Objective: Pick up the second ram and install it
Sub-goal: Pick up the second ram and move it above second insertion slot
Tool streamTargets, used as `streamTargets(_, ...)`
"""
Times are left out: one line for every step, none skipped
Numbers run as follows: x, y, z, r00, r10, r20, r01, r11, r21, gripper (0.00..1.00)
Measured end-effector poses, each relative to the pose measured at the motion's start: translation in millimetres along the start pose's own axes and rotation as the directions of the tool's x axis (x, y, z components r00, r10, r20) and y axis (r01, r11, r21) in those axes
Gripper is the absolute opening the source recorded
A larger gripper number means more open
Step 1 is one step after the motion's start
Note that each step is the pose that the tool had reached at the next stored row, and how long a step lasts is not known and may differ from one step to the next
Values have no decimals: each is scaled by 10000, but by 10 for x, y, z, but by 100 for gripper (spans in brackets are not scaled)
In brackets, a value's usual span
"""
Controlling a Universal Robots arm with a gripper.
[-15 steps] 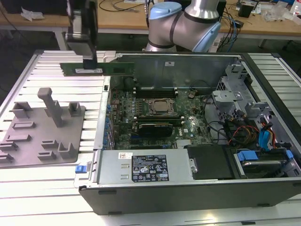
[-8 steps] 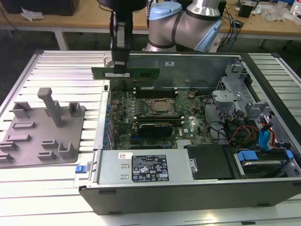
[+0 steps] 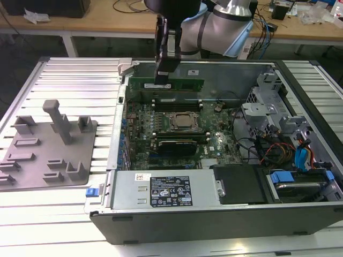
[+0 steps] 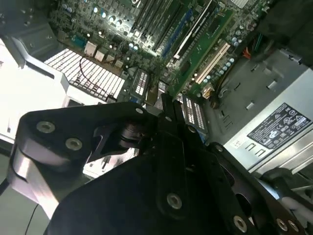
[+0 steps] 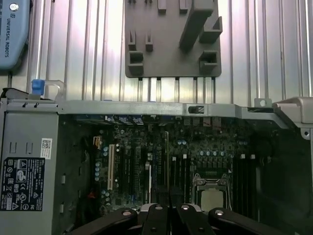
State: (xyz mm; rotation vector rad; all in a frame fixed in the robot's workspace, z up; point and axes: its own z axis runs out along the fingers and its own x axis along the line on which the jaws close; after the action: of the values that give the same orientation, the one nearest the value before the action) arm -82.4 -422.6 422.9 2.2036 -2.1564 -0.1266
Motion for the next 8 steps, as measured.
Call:
streamTargets(-4, -3, 11, 10000, 1, 0, -1, 10000, -1, 10)
streamTargets(-8, -6, 24, 10000, 0, -1, 0, 10000, -2, 10)
streamTargets(-15, -9, 50, 10000, -1, 0, 1, 10000, -1, 10)
streamTargets(-22, -14, 76, 10000, -1, -1, 1, 10000, 2, 10)
streamTargets(-39, -26, 104, 10000, -1, -1, 1, 10000, 3, 10)
streamTargets(-66, -46, 128, 10000, 0, -1, 0, 10000, 2, 10)
streamTargets(-95, -71, 145, 10000, -2, -1, 2, 10000, 3, 10)
streamTargets(-112, -115, 165, 10000, 0, -1, 0, 10000, 3, 10)
